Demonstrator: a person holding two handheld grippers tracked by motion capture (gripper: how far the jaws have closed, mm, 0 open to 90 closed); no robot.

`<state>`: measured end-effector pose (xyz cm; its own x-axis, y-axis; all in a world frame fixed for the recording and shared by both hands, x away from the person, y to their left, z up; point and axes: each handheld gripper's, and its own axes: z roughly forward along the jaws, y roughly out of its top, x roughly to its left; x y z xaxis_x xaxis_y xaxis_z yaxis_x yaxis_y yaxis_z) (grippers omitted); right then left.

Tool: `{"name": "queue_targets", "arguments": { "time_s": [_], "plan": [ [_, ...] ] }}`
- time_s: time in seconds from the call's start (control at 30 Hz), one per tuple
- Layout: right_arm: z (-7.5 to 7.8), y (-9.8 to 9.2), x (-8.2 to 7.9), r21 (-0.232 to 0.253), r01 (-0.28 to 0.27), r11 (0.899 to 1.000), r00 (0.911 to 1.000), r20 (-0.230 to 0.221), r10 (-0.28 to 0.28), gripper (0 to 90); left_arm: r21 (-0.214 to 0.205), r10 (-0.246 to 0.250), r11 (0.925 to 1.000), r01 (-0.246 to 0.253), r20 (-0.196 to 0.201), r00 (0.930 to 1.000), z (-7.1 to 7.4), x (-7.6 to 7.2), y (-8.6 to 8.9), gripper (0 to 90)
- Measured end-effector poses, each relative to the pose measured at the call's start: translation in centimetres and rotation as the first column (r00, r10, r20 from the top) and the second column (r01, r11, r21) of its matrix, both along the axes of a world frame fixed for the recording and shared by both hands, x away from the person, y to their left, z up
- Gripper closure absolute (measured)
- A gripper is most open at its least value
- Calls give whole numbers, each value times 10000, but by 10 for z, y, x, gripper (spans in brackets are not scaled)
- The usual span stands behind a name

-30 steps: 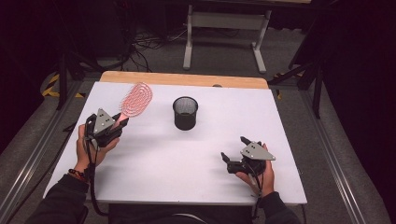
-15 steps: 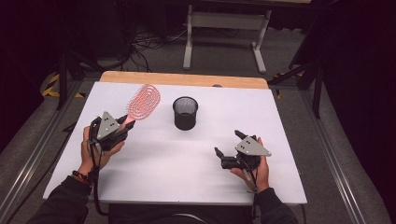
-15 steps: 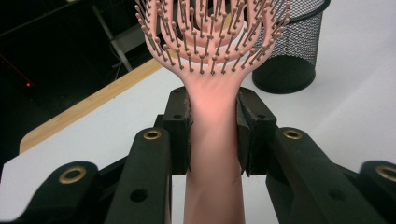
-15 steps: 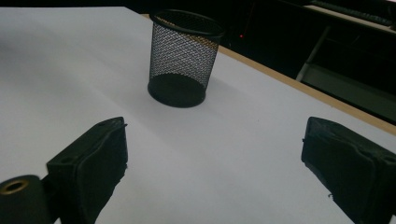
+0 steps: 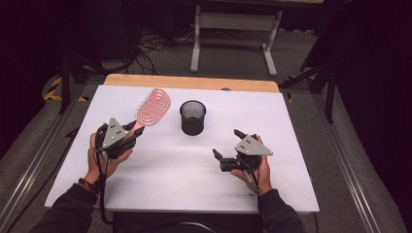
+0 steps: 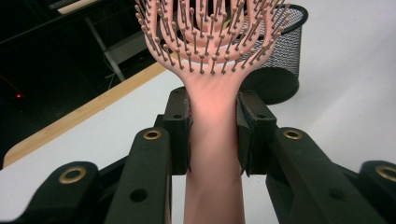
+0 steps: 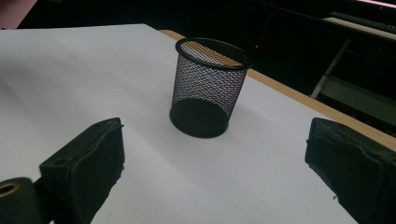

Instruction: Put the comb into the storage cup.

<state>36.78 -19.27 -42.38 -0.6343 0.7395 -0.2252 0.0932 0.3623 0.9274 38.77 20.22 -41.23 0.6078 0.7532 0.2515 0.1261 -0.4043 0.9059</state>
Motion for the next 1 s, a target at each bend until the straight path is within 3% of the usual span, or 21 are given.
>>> {"name": "queue_targets", "arguments": {
  "time_s": [0.53, 1.0],
  "plan": [
    [4, 19, 4, -111, -452, 9989, 9990, -27, 452, 55, 23, -560, 9984, 559, 199, 9982, -3, -5, -11, 694],
    [6, 31, 4, 205, -682, 9975, 9977, 74, 680, 56, 7, -860, 9963, 860, 319, 9958, -6, -10, -19, 693]
  ]
}}
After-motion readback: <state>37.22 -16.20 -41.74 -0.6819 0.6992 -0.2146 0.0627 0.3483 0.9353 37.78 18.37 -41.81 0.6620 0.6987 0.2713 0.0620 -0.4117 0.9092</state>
